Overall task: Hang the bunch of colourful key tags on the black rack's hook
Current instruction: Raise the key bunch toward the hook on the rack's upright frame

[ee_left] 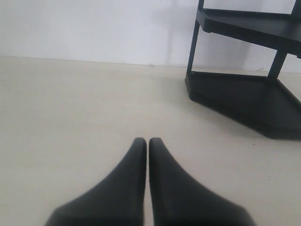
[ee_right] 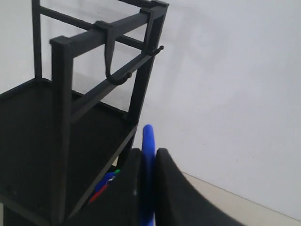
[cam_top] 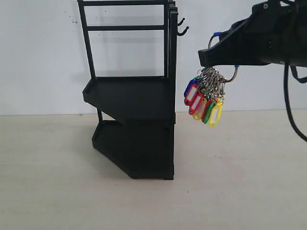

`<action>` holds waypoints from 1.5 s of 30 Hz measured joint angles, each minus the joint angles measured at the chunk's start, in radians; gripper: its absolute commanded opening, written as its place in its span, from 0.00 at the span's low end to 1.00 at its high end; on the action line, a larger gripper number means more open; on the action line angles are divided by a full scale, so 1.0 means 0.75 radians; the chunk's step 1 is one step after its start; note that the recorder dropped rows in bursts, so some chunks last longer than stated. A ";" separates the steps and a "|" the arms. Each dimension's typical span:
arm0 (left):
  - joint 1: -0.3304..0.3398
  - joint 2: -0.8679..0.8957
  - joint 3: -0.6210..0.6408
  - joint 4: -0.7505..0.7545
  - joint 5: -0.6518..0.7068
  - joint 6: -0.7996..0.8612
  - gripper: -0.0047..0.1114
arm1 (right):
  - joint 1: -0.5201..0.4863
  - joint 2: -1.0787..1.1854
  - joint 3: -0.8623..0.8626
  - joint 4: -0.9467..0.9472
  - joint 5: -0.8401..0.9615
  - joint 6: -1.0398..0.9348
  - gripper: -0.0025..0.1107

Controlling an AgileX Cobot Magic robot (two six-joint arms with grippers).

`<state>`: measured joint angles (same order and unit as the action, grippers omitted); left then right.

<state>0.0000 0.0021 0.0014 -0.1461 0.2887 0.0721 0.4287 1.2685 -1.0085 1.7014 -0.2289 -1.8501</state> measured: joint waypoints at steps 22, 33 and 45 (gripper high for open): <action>0.000 0.000 0.000 0.000 0.000 0.000 0.08 | 0.000 0.232 -0.218 -0.204 -0.049 0.260 0.02; 0.000 0.000 0.000 0.000 0.000 0.000 0.08 | 0.000 0.254 -0.226 -0.347 0.007 0.576 0.02; 0.000 0.000 0.000 0.000 0.000 0.000 0.08 | 0.000 0.286 -0.226 -0.595 0.038 0.756 0.02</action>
<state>0.0000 0.0021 0.0014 -0.1461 0.2887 0.0721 0.4287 1.4832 -1.1783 1.2548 -0.2005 -1.2834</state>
